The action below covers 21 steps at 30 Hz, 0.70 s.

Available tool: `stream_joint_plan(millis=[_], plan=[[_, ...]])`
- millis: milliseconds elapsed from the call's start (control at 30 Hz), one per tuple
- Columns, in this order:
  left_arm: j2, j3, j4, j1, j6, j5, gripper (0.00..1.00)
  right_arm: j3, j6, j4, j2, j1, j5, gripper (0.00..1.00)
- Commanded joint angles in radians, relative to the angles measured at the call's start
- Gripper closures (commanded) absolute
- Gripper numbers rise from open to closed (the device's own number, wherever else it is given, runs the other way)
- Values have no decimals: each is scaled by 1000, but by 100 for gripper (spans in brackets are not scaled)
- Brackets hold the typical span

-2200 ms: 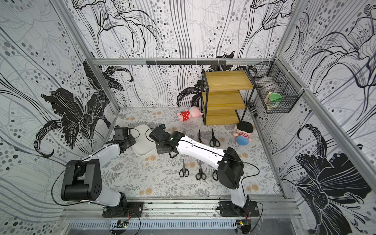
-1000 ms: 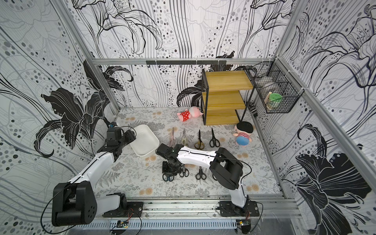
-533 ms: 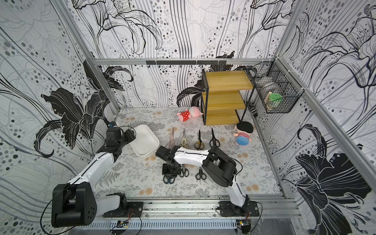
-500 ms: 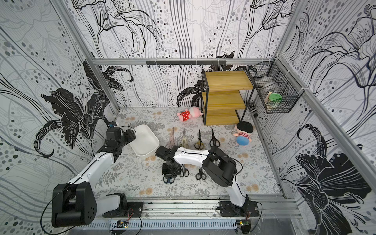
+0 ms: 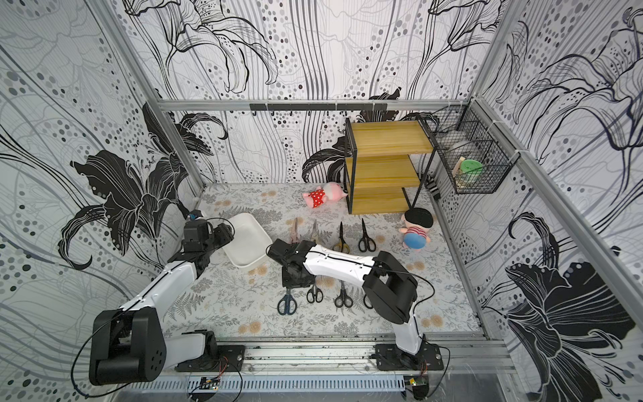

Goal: Take the scissors out of the storage box
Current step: Place the scissors at the center of the board, then reset both arms

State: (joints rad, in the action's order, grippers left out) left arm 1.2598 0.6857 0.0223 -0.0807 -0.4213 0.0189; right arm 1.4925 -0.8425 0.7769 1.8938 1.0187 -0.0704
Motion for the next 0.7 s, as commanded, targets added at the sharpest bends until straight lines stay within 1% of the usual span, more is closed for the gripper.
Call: stream_joint_plan(millis=[0, 33, 133, 167, 200, 233, 300, 367, 433, 467, 500, 600, 633, 667], plan=[[-40, -33, -107, -5, 39, 35, 37, -75, 184, -33, -137, -99, -268, 66], [-52, -48, -131, -5, 46, 38, 37, -135, 254, -99, -184, -133, -314, 67], [-95, -96, -201, -5, 83, 37, 37, -340, 487, -388, -331, -244, -433, 67], [-111, -117, -234, -5, 104, 31, 36, -417, 568, -510, -369, -295, -443, 67], [-125, -140, -263, -6, 114, 26, 35, -477, 615, -603, -396, -346, -448, 67], [-144, -169, -297, -5, 130, 13, 34, -538, 641, -696, -418, -409, -438, 68], [-188, -232, -370, -5, 159, -10, 34, -625, 661, -828, -435, -544, -368, 68], [-232, -301, -464, -4, 203, -36, 33, -705, 705, -962, -424, -639, -362, 68], [-251, -348, -533, -5, 266, -45, 32, -761, 759, -1064, -397, -684, -380, 68], [-246, -359, -554, -5, 284, -49, 31, -741, 761, -1034, -387, -714, -363, 69], [-237, -362, -560, -5, 286, -58, 31, -745, 785, -1059, -383, -735, -354, 69], [-173, -369, -602, -5, 295, -89, 31, -789, 875, -1196, -385, -770, -395, 69], [-146, -379, -640, -5, 297, -81, 31, -805, 871, -1214, -395, -791, -385, 69], [-115, -388, -684, -5, 290, -70, 31, -829, 870, -1242, -406, -818, -348, 69]])
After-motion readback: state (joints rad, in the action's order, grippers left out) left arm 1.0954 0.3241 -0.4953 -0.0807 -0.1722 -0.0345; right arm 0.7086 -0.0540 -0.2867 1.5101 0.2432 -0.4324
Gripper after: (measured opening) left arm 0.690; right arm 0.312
